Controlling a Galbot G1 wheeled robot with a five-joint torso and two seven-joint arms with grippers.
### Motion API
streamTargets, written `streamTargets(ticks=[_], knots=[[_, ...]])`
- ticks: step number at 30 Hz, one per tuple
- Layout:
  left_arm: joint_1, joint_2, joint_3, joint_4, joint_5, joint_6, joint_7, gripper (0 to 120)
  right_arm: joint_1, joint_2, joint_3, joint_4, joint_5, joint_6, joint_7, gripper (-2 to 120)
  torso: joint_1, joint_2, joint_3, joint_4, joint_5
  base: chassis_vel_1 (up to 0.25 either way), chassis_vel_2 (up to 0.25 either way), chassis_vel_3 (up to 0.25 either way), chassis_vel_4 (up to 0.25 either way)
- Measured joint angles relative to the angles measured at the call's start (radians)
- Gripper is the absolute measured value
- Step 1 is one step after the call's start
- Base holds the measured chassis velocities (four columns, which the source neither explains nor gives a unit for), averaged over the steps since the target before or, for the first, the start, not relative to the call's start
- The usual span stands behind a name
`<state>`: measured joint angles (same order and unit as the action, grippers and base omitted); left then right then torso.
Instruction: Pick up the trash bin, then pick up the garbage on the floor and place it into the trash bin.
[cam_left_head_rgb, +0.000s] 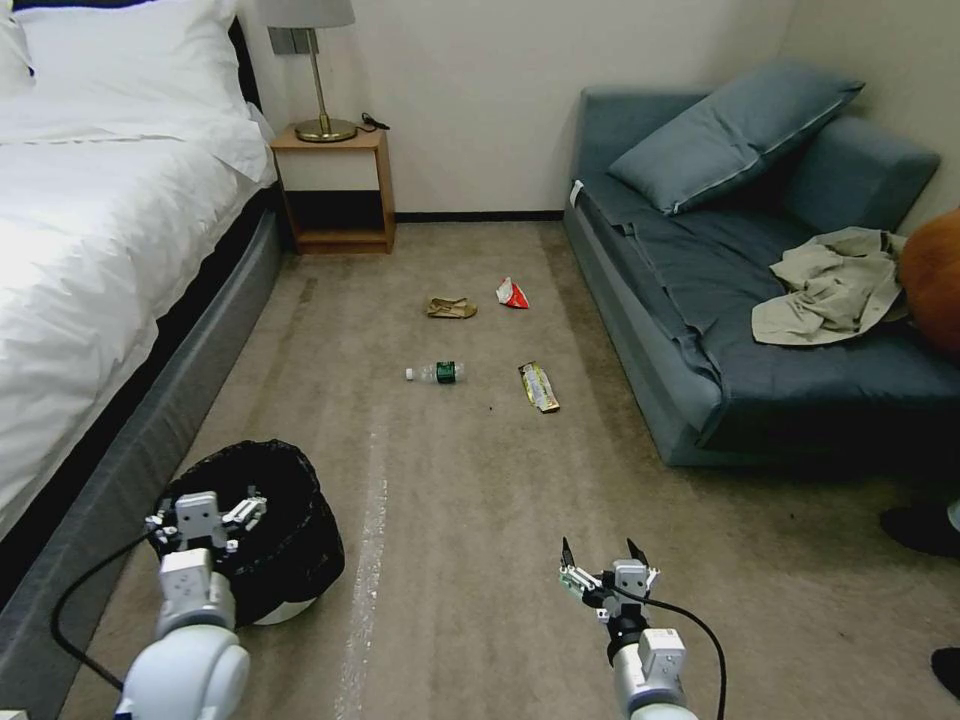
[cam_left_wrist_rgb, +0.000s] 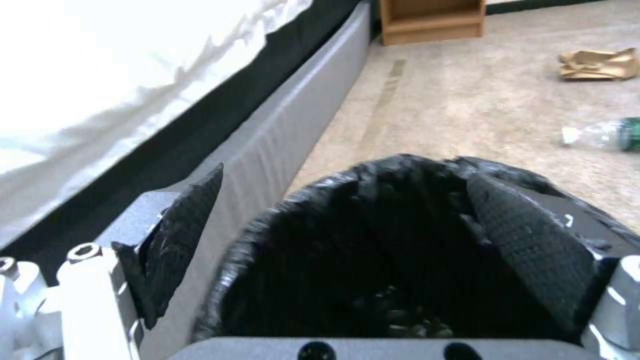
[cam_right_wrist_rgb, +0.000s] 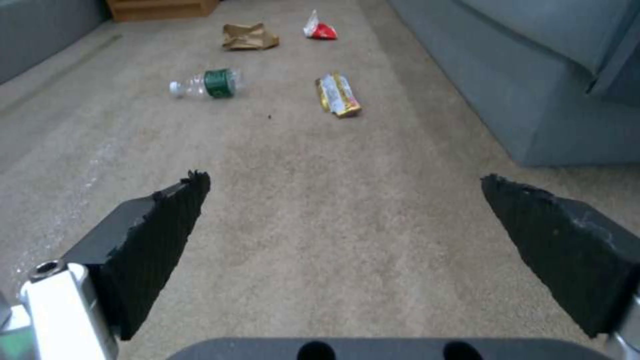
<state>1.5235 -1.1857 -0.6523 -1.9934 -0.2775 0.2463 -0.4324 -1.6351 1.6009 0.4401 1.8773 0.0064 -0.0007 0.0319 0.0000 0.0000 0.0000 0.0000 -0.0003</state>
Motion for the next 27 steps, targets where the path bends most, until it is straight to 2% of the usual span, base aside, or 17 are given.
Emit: streamTargets(ticks=[2, 4, 5, 6, 7, 9, 13, 15, 17, 18, 19, 21, 27], knots=[[-0.005, 0.008, -0.009, 0.003, -0.017, 0.017, -0.003, 96, 0.004, 0.0, 0.0, 0.001, 0.002, -0.003, 0.0, 100, 0.0, 0.0, 0.0, 0.0, 0.0, 0.0, 0.0, 0.0, 0.0], [-0.018, 0.027, -0.025, 0.004, -0.07, 0.075, -0.014, 96, 0.01, 0.0, 0.0, 0.001, 0.007, -0.008, -0.001, 100, 0.0, 0.0, 0.0, 0.0, 0.0, 0.0, 0.0, 0.0, 0.0], [-0.018, 0.027, -0.025, 0.004, -0.07, 0.075, -0.014, 96, 0.01, 0.0, 0.0, 0.001, 0.007, -0.008, -0.001, 100, 0.0, 0.0, 0.0, 0.0, 0.0, 0.0, 0.0, 0.0, 0.0], [-0.027, 0.036, -0.034, 0.004, -0.093, 0.11, -0.02, 96, 0.014, 0.0, 0.0, 0.001, 0.011, -0.01, -0.002, 100, 0.0, 0.0, 0.0, 0.0, 0.0, 0.0, 0.0, 0.0, 0.0], [-0.027, 0.036, -0.034, 0.004, -0.093, 0.11, -0.02, 96, 0.014, 0.0, 0.0, 0.001, 0.011, -0.01, -0.002, 100, 0.0, 0.0, 0.0, 0.0, 0.0, 0.0, 0.0, 0.0, 0.0], [-0.058, 0.07, -0.05, 0.019, -0.151, 0.196, -0.043, 96, 0.024, 0.001, 0.001, 0.001, 0.02, -0.017, -0.003, 100, 0.0, 0.0, 0.0, 0.0, 0.0001, 0.0, 0.0, 0.0, 0.0], [-0.077, 0.09, -0.057, 0.034, -0.185, 0.237, -0.054, 96, 0.032, 0.0, 0.003, 0.001, 0.027, -0.022, -0.004, 100, 0.0, 0.0, 0.0, 0.0001, 0.0008, 0.0, 0.0, 0.0, 0.0], [-0.095, 0.111, -0.062, 0.047, -0.225, 0.285, -0.068, 95, 0.04, -0.003, 0.006, 0.001, 0.031, -0.029, -0.004, 100, 0.0, 0.0, 0.0, 0.0002, 0.0018, 0.0, 0.0, 0.0, 0.0], [-0.099, 0.115, -0.063, 0.049, -0.234, 0.296, -0.07, 95, 0.042, -0.004, 0.006, 0.0, 0.032, -0.031, -0.005, 100, 0.0, 0.0, 0.0, 0.0002, 0.0021, 0.0, 0.0, 0.0, 0.0], [-0.11, 0.125, -0.064, 0.055, -0.257, 0.326, -0.076, 95, 0.047, -0.006, 0.007, 0.0, 0.033, -0.036, -0.006, 100, 0.0, 0.0, 0.0, 0.0001, 0.0023, 0.0, 0.0, 0.0, 0.0], [-0.11, 0.125, -0.064, 0.055, -0.257, 0.326, -0.076, 95, 0.047, -0.006, 0.007, 0.0, 0.033, -0.036, -0.006, 100, 0.0, 0.0, 0.0, 0.0001, 0.0023, 0.0, 0.0, 0.0, 0.0], [-0.132, 0.141, -0.064, 0.066, -0.299, 0.373, -0.087, 94, 0.056, -0.007, 0.009, 0.0, 0.034, -0.044, -0.006, 100, 0.0, 0.0, 0.0, 0.0001, 0.0014, 0.0, 0.0, 0.0, 0.0], [-0.173, 0.165, -0.052, 0.096, -0.361, 0.42, -0.105, 94, 0.066, -0.002, 0.009, -0.005, 0.033, -0.052, -0.007, 100, 0.0, 0.0, 0.0, 0.0001, 0.0005, 0.0, 0.0, 0.0, 0.0]])
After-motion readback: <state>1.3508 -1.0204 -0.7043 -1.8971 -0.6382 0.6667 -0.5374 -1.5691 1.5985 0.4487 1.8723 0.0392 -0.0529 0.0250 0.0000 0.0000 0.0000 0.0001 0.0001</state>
